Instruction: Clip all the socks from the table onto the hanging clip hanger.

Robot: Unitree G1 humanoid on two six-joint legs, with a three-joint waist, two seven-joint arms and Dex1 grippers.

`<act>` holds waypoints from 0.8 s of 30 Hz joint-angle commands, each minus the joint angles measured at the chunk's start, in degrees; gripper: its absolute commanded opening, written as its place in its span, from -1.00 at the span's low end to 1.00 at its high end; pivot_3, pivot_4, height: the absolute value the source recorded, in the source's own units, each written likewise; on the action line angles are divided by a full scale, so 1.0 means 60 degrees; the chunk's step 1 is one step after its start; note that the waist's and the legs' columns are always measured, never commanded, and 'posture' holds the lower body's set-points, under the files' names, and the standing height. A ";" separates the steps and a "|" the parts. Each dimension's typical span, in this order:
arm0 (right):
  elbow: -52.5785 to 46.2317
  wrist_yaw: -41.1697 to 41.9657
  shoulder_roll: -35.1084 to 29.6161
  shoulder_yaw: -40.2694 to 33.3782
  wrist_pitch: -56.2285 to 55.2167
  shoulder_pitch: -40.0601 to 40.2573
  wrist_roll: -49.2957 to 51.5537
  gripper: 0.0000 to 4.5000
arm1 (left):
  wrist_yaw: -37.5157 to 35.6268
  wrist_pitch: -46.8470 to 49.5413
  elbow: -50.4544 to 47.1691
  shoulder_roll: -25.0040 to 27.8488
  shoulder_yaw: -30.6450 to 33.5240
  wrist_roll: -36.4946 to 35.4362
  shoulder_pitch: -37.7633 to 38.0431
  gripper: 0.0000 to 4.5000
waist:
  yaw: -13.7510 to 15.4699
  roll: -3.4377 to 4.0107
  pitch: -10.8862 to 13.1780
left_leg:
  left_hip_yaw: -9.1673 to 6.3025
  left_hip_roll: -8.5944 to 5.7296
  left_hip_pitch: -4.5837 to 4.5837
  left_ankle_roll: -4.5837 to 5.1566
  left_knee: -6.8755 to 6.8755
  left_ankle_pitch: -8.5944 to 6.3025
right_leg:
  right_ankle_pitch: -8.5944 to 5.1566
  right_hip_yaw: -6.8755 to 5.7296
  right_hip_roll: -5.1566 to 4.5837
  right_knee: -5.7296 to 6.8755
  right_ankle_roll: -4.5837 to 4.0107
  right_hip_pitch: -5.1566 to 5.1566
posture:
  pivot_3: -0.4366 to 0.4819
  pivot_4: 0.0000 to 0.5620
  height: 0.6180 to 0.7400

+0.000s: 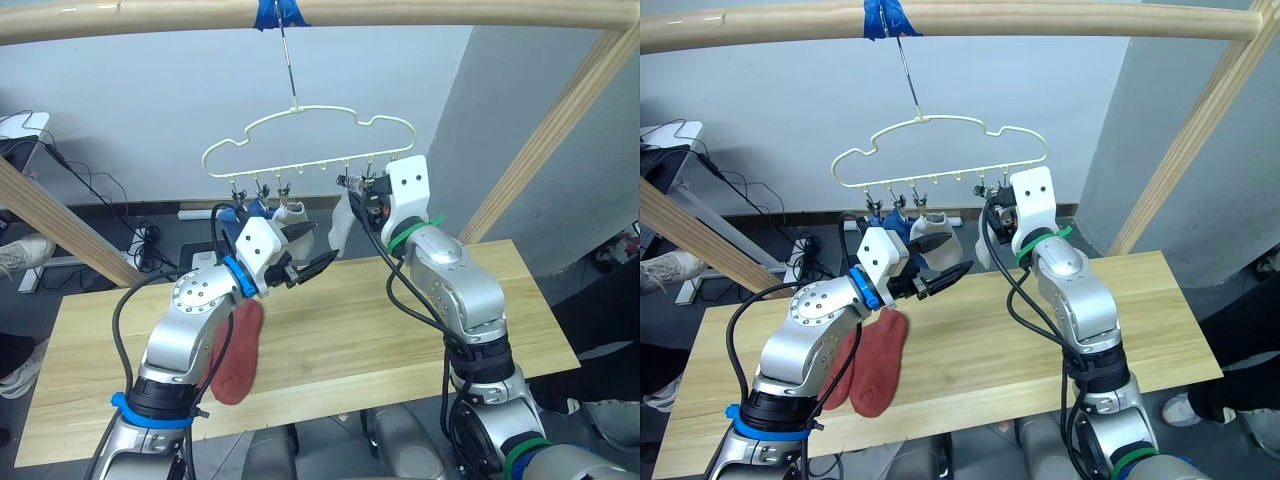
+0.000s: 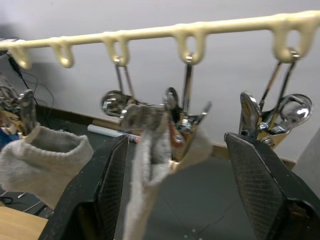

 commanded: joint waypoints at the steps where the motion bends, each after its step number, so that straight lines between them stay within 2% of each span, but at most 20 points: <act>1: -0.0115 -0.0014 0.0111 -0.0013 -0.0387 -0.0142 -0.0044 0.42 | -0.0027 -0.0216 -0.0276 0.0048 0.0025 0.0036 -0.0005 0.51 | 0.0000 0.0000 0.0000 | 0.0000 0.0000 0.0000 0.0000 0.0000 0.0000 | 0.0000 0.0000 0.0000 -0.0001 0.0000 0.0000 | -0.48 -0.29 1.00; 3: -0.0068 -0.0048 0.0153 -0.0027 -0.0461 -0.0144 -0.0065 0.42 | -0.0024 -0.0214 -0.0287 0.0048 0.0024 0.0047 0.0002 0.51 | 0.0001 0.0000 0.0000 | 0.0000 0.0000 0.0000 0.0000 0.0000 0.0000 | 0.0000 -0.0001 0.0000 -0.0001 0.0000 0.0000 | -0.47 -0.29 1.00; 6: -0.0027 -0.0104 0.0196 -0.0045 -0.0521 -0.0144 -0.0096 0.18 | -0.0025 -0.0204 -0.0305 0.0049 0.0026 0.0058 0.0008 0.51 | 0.0001 0.0000 0.0000 | 0.0000 0.0000 0.0000 0.0000 0.0000 0.0000 | 0.0002 -0.0001 0.0000 0.0000 -0.0003 0.0000 | -0.47 -0.29 1.00; 24: 0.0348 -0.0092 0.0229 0.0072 -0.1022 -0.0407 -0.0197 0.18 | -0.0012 -0.0156 -0.0292 0.0024 0.0016 0.0099 -0.0059 0.51 | 0.0001 0.0000 -0.0001 | 0.0000 0.0000 0.0000 0.0000 0.0000 0.0000 | 0.0004 -0.0001 0.0000 0.0002 -0.0006 0.0000 | -0.47 -0.29 1.00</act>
